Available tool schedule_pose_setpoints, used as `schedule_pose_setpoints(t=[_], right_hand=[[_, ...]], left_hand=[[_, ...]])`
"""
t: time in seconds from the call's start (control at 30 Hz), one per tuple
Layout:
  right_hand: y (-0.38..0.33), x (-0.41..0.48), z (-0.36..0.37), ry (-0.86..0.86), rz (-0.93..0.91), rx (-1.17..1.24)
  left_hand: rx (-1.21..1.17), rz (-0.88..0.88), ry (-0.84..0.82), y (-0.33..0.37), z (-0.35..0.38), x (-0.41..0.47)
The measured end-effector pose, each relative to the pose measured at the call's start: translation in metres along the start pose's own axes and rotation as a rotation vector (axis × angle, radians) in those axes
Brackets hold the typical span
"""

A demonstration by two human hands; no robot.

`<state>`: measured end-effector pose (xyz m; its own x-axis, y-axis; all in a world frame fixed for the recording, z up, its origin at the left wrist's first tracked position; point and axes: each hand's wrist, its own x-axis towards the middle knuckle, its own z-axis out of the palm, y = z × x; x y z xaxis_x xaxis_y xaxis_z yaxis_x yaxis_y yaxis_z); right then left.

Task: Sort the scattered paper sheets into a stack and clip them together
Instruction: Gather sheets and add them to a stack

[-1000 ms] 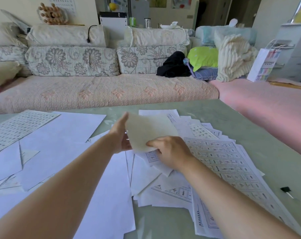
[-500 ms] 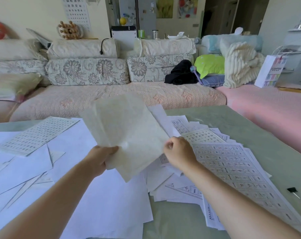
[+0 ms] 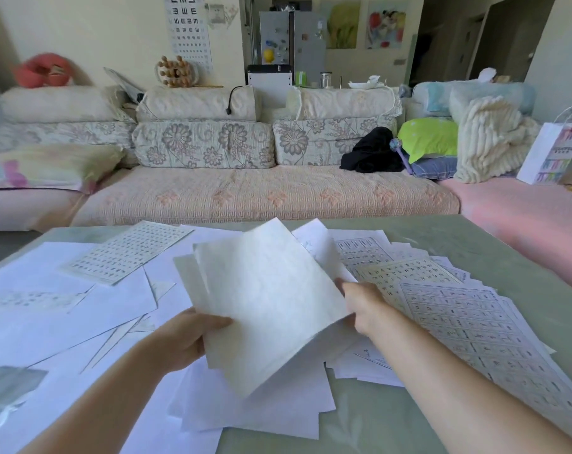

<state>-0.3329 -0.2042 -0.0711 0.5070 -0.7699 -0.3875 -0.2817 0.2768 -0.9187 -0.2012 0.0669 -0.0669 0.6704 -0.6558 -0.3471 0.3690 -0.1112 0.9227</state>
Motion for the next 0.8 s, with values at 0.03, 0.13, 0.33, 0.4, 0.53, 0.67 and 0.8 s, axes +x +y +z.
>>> schedule_pose_setpoints(t=[0.03,0.13,0.33,0.4,0.53,0.67,0.8], right_hand=[[0.001,0.0,-0.002,0.027,-0.056,-0.069],[0.001,0.0,-0.012,-0.022,-0.216,-0.282],[-0.002,0.002,-0.026,-0.059,-0.336,-0.435],[-0.001,0.002,-0.022,-0.003,-0.248,-0.171],[0.003,-0.003,-0.006,-0.04,-0.013,0.093],[0.01,-0.014,0.013,0.02,-0.154,-0.182],[0.007,-0.024,0.026,-0.123,-0.177,-0.088]], left_hand=[[0.003,0.02,0.012,0.001,-0.002,0.001],[-0.038,0.103,0.188,0.003,-0.014,0.009],[0.237,0.165,0.506,0.003,-0.027,0.013],[0.32,0.21,0.539,0.006,-0.026,0.014],[0.288,0.204,0.512,0.009,-0.023,0.019],[0.244,0.144,0.336,0.004,-0.021,0.021],[0.299,0.205,0.383,0.0,-0.008,0.02]])
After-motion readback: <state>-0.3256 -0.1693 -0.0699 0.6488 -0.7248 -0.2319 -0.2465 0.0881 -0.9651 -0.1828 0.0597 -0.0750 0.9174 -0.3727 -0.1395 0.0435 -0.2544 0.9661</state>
